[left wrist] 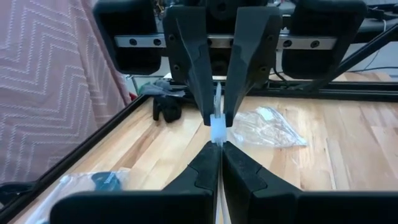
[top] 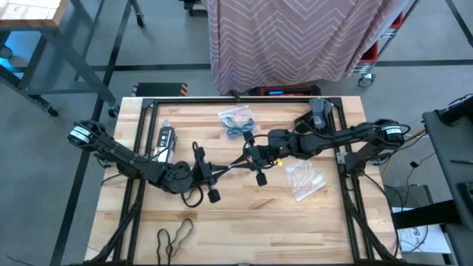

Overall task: Sort rubber bands
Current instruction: Close the transparent zip bag

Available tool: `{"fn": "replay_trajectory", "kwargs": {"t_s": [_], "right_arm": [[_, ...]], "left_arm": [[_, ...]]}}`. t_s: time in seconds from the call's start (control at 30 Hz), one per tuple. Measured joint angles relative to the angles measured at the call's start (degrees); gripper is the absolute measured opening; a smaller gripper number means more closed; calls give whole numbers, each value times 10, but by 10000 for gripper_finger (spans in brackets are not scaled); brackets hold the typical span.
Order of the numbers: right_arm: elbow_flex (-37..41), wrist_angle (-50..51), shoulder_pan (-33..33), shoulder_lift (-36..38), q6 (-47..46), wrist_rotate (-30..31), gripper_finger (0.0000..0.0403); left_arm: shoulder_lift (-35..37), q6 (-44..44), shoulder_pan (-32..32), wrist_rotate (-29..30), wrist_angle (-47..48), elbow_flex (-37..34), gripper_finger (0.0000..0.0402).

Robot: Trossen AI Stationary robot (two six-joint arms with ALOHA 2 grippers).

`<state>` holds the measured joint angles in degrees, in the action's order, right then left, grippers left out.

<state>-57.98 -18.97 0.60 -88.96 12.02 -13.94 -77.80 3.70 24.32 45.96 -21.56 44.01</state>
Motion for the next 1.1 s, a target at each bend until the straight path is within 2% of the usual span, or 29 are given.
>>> {"fn": "replay_trajectory", "kwargs": {"t_s": [0.4,0.9,1.0,1.1], "right_arm": [[1,6,0,7,-9,0,1],[2,7,0,6,-10,0,0],[2,6,0,6,-7,0,0],[2,4,0,6,-3,0,0]], "left_arm": [[1,-7,0,1,0,2,6],[3,-20,-1,1,0,5,158],[3,-2,-2,1,5,4,175],[2,13,-3,1,6,4,167]]}}
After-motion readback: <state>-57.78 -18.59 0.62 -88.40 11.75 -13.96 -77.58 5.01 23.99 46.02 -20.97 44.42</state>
